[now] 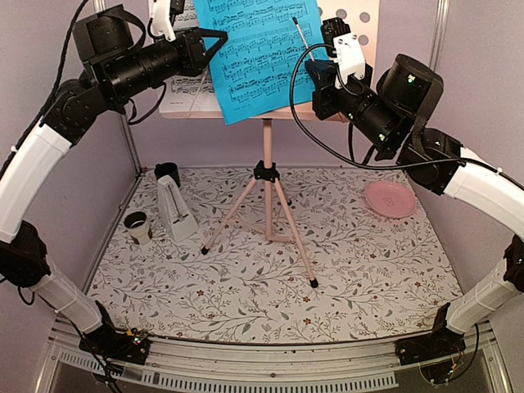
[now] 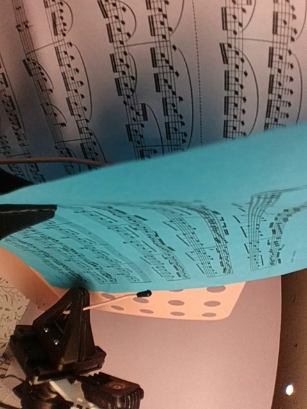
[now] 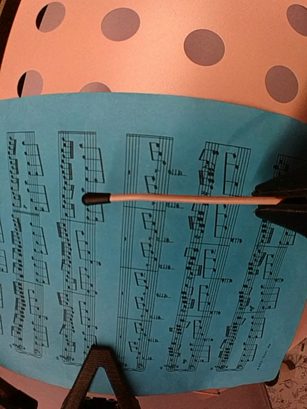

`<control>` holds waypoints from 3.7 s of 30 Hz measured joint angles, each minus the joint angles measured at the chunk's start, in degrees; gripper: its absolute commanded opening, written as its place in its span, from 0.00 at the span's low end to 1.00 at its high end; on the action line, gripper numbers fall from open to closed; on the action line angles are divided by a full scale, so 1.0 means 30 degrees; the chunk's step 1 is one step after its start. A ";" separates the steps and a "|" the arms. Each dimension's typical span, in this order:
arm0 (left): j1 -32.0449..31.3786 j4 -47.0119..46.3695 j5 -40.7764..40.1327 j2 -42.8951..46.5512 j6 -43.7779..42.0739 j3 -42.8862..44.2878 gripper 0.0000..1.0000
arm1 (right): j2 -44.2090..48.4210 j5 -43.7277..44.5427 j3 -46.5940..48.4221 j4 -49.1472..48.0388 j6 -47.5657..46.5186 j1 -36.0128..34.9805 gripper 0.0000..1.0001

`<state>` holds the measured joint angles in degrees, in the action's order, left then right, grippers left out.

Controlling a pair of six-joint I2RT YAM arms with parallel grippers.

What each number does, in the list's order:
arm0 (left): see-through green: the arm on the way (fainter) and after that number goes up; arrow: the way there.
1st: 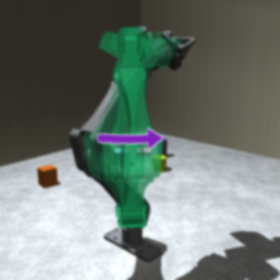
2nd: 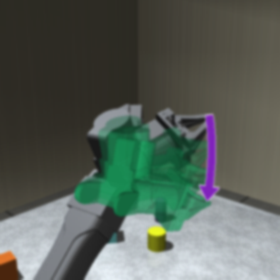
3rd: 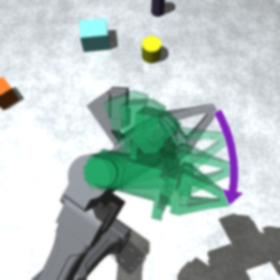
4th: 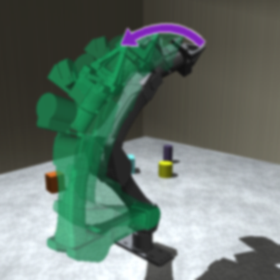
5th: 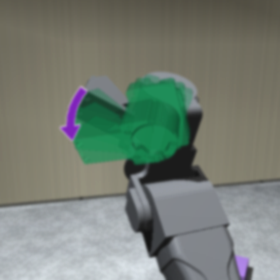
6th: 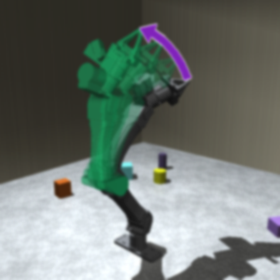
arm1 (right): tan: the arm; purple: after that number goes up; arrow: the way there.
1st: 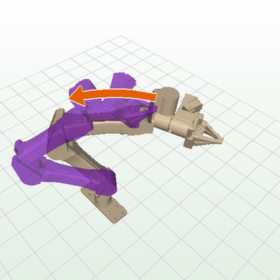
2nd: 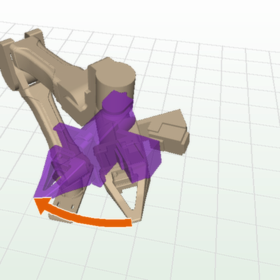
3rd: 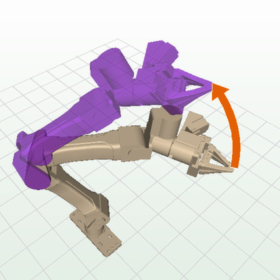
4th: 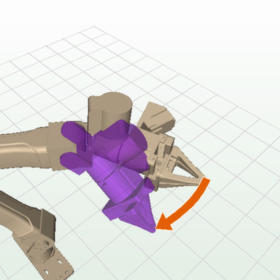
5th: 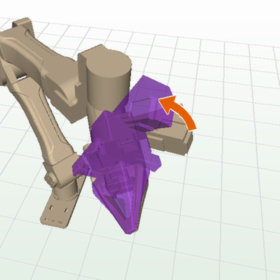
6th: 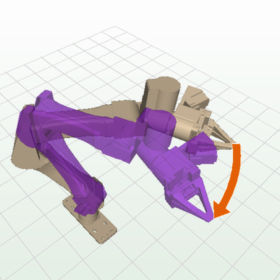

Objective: Set up the instrument practice props

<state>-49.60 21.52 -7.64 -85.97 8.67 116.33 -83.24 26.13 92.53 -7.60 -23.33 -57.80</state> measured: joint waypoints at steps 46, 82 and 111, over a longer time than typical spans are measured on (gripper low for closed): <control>0.0044 0.2076 0.6688 -0.7220 -0.5340 0.8976 0.01 | 0.0721 -0.3184 -0.1486 -0.1428 -0.0437 0.0707 0.04; -0.0386 0.1902 0.3810 -0.0976 -0.6156 0.3322 0.82 | 0.2237 -0.3249 -0.2368 -0.0976 0.1173 0.0772 0.50; -0.0408 -0.2973 0.2681 1.2932 -0.0954 -2.4538 0.76 | 0.8371 -1.1854 -1.4899 0.3810 0.9238 0.0627 0.84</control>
<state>-50.83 12.60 0.40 -47.18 5.80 42.72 -58.13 -9.43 47.83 3.84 4.38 -55.92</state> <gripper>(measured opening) 0.789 0.846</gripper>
